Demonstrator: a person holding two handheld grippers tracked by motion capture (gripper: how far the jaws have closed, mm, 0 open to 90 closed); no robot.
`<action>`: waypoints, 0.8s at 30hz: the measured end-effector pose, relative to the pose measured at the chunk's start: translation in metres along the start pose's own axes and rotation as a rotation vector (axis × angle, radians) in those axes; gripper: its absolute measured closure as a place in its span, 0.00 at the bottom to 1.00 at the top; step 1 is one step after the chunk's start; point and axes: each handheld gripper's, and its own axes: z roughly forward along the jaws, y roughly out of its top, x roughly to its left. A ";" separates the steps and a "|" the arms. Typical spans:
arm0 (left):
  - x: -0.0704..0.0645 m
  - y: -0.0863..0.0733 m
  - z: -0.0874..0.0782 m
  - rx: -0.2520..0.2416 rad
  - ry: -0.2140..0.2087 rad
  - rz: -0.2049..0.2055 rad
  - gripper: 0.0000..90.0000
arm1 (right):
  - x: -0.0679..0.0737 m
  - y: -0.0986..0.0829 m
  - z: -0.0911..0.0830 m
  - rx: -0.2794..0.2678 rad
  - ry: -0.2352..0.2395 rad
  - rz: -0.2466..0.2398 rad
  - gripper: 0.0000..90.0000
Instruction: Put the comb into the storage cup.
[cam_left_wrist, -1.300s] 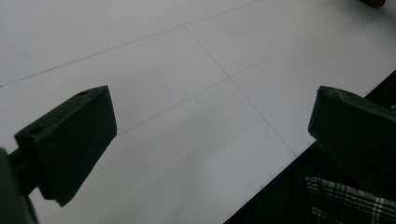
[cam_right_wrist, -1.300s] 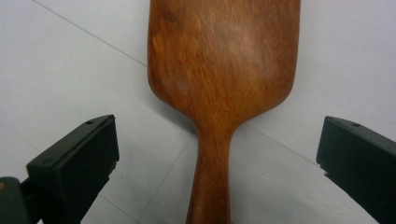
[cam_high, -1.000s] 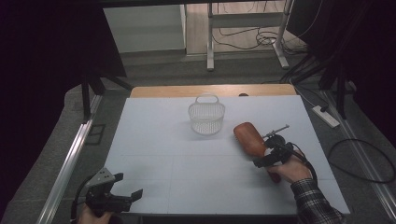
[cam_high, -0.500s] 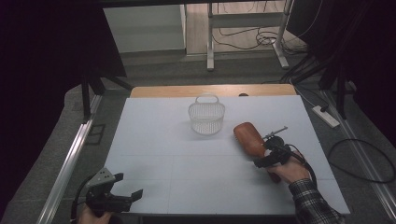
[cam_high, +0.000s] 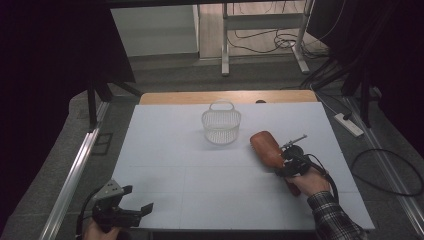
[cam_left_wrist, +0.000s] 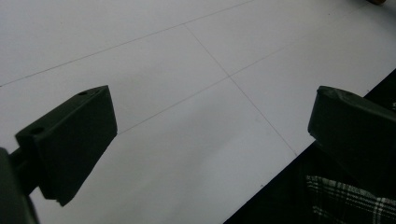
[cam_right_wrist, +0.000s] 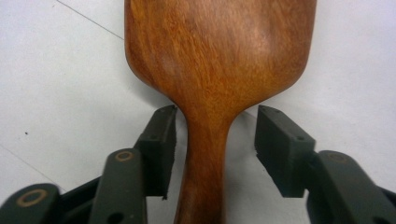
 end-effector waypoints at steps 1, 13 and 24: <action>0.000 0.000 0.000 0.001 0.001 0.000 0.01 | 0.000 0.000 0.001 0.005 0.002 0.003 0.59; -0.001 0.000 0.001 0.003 0.005 0.005 0.01 | -0.002 0.000 0.001 0.019 0.029 0.069 0.79; -0.003 0.002 0.002 0.017 0.016 0.014 0.01 | -0.004 -0.007 -0.004 -0.044 0.035 0.070 0.80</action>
